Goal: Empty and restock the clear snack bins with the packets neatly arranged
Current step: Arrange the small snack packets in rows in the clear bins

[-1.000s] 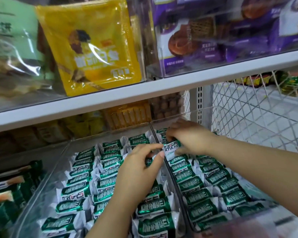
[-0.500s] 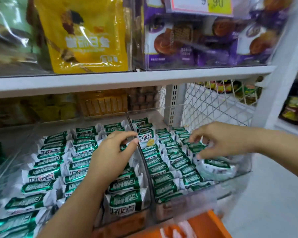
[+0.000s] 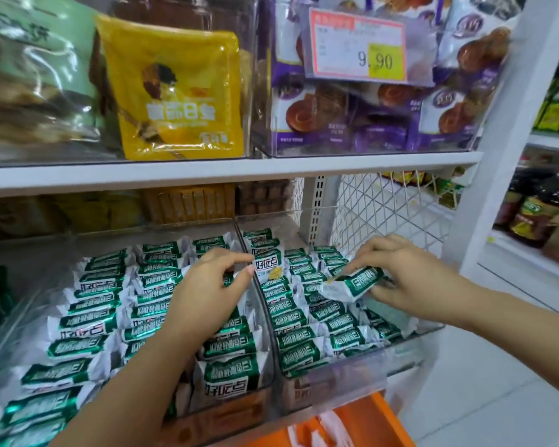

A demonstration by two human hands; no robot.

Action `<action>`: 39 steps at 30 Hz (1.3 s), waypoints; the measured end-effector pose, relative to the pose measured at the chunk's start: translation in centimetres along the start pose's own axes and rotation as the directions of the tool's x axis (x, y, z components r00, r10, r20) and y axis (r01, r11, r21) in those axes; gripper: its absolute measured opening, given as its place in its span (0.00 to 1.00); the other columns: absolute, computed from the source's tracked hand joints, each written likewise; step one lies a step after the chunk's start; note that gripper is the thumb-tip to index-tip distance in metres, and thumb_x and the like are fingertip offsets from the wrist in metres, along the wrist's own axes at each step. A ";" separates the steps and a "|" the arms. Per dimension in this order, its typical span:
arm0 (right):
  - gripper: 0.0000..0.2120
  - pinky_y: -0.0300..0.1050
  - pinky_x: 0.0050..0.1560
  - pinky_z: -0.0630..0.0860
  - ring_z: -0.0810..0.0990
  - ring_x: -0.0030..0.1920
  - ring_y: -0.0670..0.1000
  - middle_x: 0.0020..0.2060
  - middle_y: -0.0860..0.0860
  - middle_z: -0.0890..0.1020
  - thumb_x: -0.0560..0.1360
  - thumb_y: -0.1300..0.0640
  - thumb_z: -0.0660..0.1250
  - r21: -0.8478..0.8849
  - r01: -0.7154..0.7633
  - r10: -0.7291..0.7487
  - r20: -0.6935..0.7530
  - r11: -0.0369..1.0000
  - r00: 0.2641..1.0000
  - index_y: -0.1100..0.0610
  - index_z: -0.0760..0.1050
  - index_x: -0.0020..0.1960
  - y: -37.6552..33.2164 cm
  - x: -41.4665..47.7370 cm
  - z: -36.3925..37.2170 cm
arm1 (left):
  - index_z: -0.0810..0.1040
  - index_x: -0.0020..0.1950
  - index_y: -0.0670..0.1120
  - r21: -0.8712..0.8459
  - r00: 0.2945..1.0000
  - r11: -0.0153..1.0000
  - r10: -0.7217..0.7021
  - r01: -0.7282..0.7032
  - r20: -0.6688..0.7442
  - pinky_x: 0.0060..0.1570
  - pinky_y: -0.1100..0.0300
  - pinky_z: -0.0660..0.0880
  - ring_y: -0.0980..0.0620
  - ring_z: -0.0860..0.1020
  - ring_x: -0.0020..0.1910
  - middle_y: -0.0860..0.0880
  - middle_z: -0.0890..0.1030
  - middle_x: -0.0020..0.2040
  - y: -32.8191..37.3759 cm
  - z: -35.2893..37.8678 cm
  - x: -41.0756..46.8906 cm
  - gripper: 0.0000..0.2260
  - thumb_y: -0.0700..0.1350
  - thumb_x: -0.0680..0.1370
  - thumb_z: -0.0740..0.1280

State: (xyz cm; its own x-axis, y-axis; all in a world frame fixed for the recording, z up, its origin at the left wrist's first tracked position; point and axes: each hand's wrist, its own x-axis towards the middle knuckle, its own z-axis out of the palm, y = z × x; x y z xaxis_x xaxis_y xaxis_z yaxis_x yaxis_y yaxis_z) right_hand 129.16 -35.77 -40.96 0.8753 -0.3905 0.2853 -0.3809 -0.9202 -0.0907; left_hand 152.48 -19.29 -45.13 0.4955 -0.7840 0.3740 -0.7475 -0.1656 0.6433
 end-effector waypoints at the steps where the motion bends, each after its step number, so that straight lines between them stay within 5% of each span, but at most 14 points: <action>1: 0.22 0.50 0.55 0.73 0.71 0.53 0.48 0.51 0.42 0.74 0.70 0.61 0.71 0.021 0.046 -0.044 -0.082 0.999 0.996 0.41 0.77 0.60 -0.5 0.2 0.0 | 0.79 0.59 0.55 0.016 1.000 1.000 0.021 -0.021 -0.012 0.46 0.65 0.70 0.60 0.74 0.49 0.59 0.75 0.50 0.3 -0.2 0.0 0.10 0.50 0.80 0.63; 4: 0.27 0.53 0.44 0.77 0.71 0.49 0.46 0.53 0.44 0.74 0.66 0.67 0.71 0.031 0.206 -0.192 -0.254 0.978 0.948 0.43 0.77 0.59 -1.8 0.8 0.9 | 0.79 0.58 0.57 -0.060 0.998 0.996 0.068 -0.068 -0.002 0.42 0.66 0.73 0.60 0.77 0.44 0.56 0.80 0.46 2.3 -1.2 -0.2 0.10 0.51 0.80 0.62; 9: 0.21 0.44 0.47 0.72 0.71 0.51 0.48 0.57 0.46 0.72 0.69 0.59 0.59 0.110 0.348 -0.281 -0.390 0.931 0.877 0.43 0.74 0.58 -3.8 1.0 1.7 | 0.66 0.68 0.63 -0.345 0.910 0.935 0.066 0.087 0.409 0.44 0.72 0.75 0.66 0.80 0.45 0.60 0.78 0.53 5.5 -1.4 -0.9 0.26 0.62 0.70 0.62; 11: 0.20 0.39 0.50 0.71 0.72 0.53 0.47 0.57 0.45 0.72 0.71 0.59 0.60 0.141 0.338 -0.253 -0.421 0.931 0.871 0.43 0.73 0.61 -4.3 1.0 1.7 | 0.65 0.69 0.63 -0.434 0.888 0.886 0.060 0.163 0.456 0.45 0.72 0.75 0.65 0.80 0.44 0.56 0.79 0.50 5.6 -1.5 -0.9 0.27 0.59 0.70 0.65; 13: 0.21 0.36 0.53 0.72 0.74 0.54 0.41 0.57 0.42 0.73 0.75 0.58 0.66 0.351 0.219 -0.063 -0.406 0.910 0.912 0.40 0.70 0.64 -4.8 1.0 1.4 | 0.65 0.69 0.62 -0.520 0.913 0.826 0.015 0.219 0.407 0.49 0.67 0.77 0.62 0.82 0.46 0.53 0.82 0.49 5.0 -1.7 -1.0 0.26 0.53 0.72 0.68; 16: 0.27 0.41 0.52 0.79 0.80 0.51 0.41 0.57 0.43 0.78 0.70 0.49 0.70 0.836 -0.119 0.234 -0.011 0.536 0.972 0.40 0.64 0.65 -5.8 0.9 0.5 | 0.64 0.71 0.57 -0.600 0.949 0.767 -0.038 0.228 0.312 0.53 0.60 0.78 0.59 0.82 0.49 0.54 0.81 0.57 4.6 -1.4 -1.1 0.24 0.44 0.78 0.66; 19: 0.34 0.46 0.50 0.80 0.84 0.48 0.47 0.53 0.49 0.82 0.59 0.45 0.73 0.912 -0.246 0.264 0.161 0.328 0.951 0.48 0.67 0.62 -7.0 1.3 1.4 | 0.62 0.71 0.55 -0.625 0.967 0.755 -0.047 0.198 0.249 0.44 0.68 0.78 0.59 0.83 0.46 0.52 0.78 0.61 5.0 -0.7 -0.9 0.26 0.41 0.77 0.68; 21: 0.33 0.51 0.50 0.80 0.84 0.46 0.52 0.49 0.50 0.83 0.54 0.41 0.75 0.914 -0.201 0.318 0.085 0.353 0.944 0.47 0.70 0.55 -7.7 1.9 2.0 | 0.61 0.72 0.54 -0.589 0.977 0.791 -0.049 0.165 0.208 0.43 0.69 0.76 0.59 0.82 0.42 0.51 0.78 0.54 5.1 -0.3 -0.8 0.28 0.44 0.76 0.69; 23: 0.23 0.52 0.52 0.79 0.82 0.46 0.51 0.45 0.47 0.82 0.60 0.44 0.77 0.891 -0.161 0.373 -0.011 0.425 0.928 0.46 0.71 0.50 -7.1 2.9 2.5 | 0.60 0.72 0.55 -0.499 0.988 0.857 -0.067 0.127 0.136 0.49 0.68 0.70 0.64 0.78 0.46 0.55 0.79 0.48 4.5 0.0 -0.6 0.28 0.49 0.76 0.68; 25: 0.15 0.41 0.53 0.75 0.79 0.48 0.46 0.45 0.43 0.79 0.69 0.54 0.75 0.807 -0.177 0.413 -0.089 0.563 0.906 0.45 0.71 0.47 -5.6 3.9 2.8 | 0.60 0.72 0.56 -0.393 0.990 0.910 -0.104 0.132 0.092 0.58 0.62 0.65 0.64 0.72 0.57 0.62 0.78 0.53 3.4 0.1 -0.6 0.26 0.52 0.77 0.67; 28: 0.12 0.26 0.42 0.70 0.79 0.47 0.49 0.51 0.45 0.80 0.72 0.61 0.72 0.606 -0.239 0.341 -0.057 0.758 0.938 0.47 0.73 0.49 -4.0 5.2 3.8 | 0.64 0.71 0.56 -0.328 0.980 0.925 -0.157 0.190 0.125 0.63 0.55 0.69 0.61 0.69 0.63 0.60 0.72 0.64 2.2 0.4 -0.7 0.22 0.49 0.78 0.66; 31: 0.13 0.40 0.54 0.75 0.80 0.48 0.50 0.57 0.47 0.77 0.74 0.60 0.71 0.501 -0.201 0.200 0.056 0.842 0.978 0.48 0.76 0.54 -4.5 6.7 5.6 | 0.66 0.70 0.56 -0.336 0.980 0.922 -0.165 0.194 0.112 0.61 0.58 0.69 0.61 0.70 0.62 0.60 0.72 0.63 1.8 0.8 -0.7 0.21 0.46 0.79 0.65; 33: 0.16 0.41 0.65 0.65 0.73 0.58 0.47 0.62 0.50 0.73 0.75 0.59 0.69 0.387 -0.157 0.138 0.076 0.909 0.988 0.49 0.76 0.61 -4.9 8.0 6.9 | 0.66 0.69 0.57 -0.344 0.981 0.920 -0.164 0.189 0.102 0.60 0.60 0.69 0.63 0.70 0.60 0.61 0.72 0.62 1.7 0.9 -0.8 0.20 0.46 0.79 0.66; 39: 0.20 0.46 0.70 0.63 0.68 0.68 0.55 0.68 0.53 0.65 0.78 0.57 0.65 0.228 -0.194 0.166 0.135 0.954 0.977 0.46 0.71 0.69 -5.3 9.6 8.4 | 0.68 0.66 0.59 -0.324 0.987 0.933 -0.143 0.159 0.072 0.55 0.64 0.69 0.64 0.71 0.61 0.62 0.72 0.62 1.5 1.0 -0.8 0.18 0.46 0.79 0.66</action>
State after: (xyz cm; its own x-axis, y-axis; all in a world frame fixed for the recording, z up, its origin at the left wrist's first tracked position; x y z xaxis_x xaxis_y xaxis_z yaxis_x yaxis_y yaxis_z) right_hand 142.07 -34.86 -45.79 0.8319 -0.5382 0.1353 -0.4650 -0.8091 -0.3593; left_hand 150.55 -19.55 -45.14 0.5644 -0.7931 0.2290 -0.4753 -0.0854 0.8757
